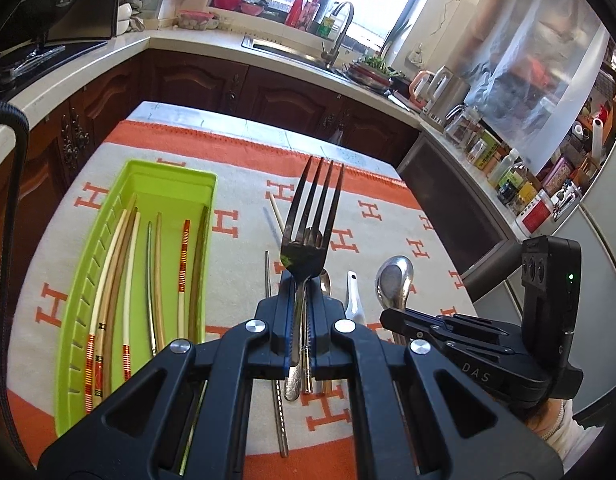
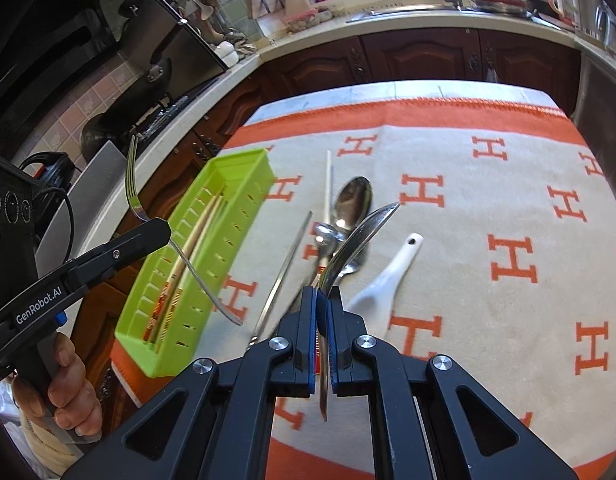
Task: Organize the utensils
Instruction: 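Lift the fork with left tool while right tool carries the spoon toward the tray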
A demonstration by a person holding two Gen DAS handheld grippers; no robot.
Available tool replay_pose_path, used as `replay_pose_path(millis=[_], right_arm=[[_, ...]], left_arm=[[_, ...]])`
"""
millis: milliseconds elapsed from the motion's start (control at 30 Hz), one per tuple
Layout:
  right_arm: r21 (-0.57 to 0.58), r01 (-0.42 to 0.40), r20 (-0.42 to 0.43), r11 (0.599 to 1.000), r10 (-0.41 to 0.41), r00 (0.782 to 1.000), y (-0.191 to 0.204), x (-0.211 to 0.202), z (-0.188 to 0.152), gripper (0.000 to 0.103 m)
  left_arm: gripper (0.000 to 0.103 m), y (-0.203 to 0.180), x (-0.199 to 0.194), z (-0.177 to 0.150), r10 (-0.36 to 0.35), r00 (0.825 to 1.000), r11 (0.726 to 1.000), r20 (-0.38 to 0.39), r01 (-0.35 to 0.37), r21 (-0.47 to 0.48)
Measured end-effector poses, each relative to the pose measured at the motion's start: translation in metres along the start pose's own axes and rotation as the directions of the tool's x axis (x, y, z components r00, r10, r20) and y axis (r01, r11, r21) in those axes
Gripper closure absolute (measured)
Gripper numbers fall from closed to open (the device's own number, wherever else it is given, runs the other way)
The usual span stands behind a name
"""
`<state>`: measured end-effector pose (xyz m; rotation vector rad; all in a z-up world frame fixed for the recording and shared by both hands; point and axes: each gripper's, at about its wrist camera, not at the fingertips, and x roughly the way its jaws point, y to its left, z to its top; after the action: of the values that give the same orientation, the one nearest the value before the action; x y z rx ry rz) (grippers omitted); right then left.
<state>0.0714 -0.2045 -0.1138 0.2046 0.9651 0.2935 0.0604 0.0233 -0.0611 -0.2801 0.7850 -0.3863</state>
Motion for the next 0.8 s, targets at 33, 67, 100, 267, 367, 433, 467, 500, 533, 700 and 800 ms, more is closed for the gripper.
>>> replay_pose_path(millis=[33, 67, 100, 267, 367, 433, 467, 500, 533, 700, 800], right_arm=[[-0.008, -0.003, 0.005, 1.0, 0.003, 1.0, 0.005, -0.003, 0.001, 0.099], [-0.014, -0.005, 0.01, 1.0, 0.005, 1.0, 0.01, -0.005, 0.003, 0.099], [-0.021, -0.009, 0.017, 1.0, 0.01, 1.0, 0.015, -0.009, 0.004, 0.099], [-0.051, -0.046, 0.036, 0.998, 0.048, 0.998, 0.045, -0.019, 0.016, 0.099], [-0.069, -0.074, 0.043, 0.995, 0.077, 0.996, 0.066, -0.02, 0.023, 0.099], [-0.082, -0.098, 0.039, 0.992, 0.102, 0.994, 0.083, -0.018, 0.028, 0.099], [-0.091, -0.113, 0.035, 0.989, 0.116, 0.993, 0.092, -0.015, 0.03, 0.099], [-0.099, -0.122, 0.032, 0.988, 0.125, 0.992, 0.1, -0.014, 0.031, 0.099], [-0.11, -0.131, 0.027, 0.985, 0.135, 0.99, 0.11, -0.01, 0.032, 0.099], [-0.143, -0.18, -0.012, 0.973, 0.18, 0.984, 0.156, 0.01, 0.035, 0.099], [-0.153, -0.203, -0.037, 0.967, 0.2, 0.979, 0.175, 0.026, 0.034, 0.099]], left_arm=[[0.1, 0.001, -0.008, 0.001, 0.001, 1.0, 1.0, 0.011, -0.001, -0.001], [0.1, 0.002, -0.016, 0.003, 0.004, 1.0, 1.0, 0.022, -0.004, -0.003], [0.1, 0.003, -0.025, 0.004, 0.009, 0.999, 1.0, 0.033, -0.009, -0.003], [0.1, 0.012, -0.068, 0.011, 0.061, 0.995, 0.998, 0.076, -0.06, -0.012], [0.1, 0.025, -0.094, 0.013, 0.106, 0.989, 0.994, 0.099, -0.104, -0.022], [0.1, 0.033, -0.106, 0.011, 0.14, 0.985, 0.99, 0.102, -0.138, -0.026], [0.1, 0.039, -0.111, 0.009, 0.159, 0.982, 0.987, 0.098, -0.156, -0.029], [0.1, 0.043, -0.114, 0.007, 0.172, 0.981, 0.985, 0.093, -0.17, -0.034], [0.1, 0.05, -0.117, 0.004, 0.188, 0.978, 0.982, 0.086, -0.185, -0.04], [0.1, 0.08, -0.1, -0.011, 0.256, 0.967, 0.966, 0.019, -0.255, -0.052], [0.1, 0.095, -0.081, -0.02, 0.27, 0.963, 0.961, -0.028, -0.271, -0.055]])
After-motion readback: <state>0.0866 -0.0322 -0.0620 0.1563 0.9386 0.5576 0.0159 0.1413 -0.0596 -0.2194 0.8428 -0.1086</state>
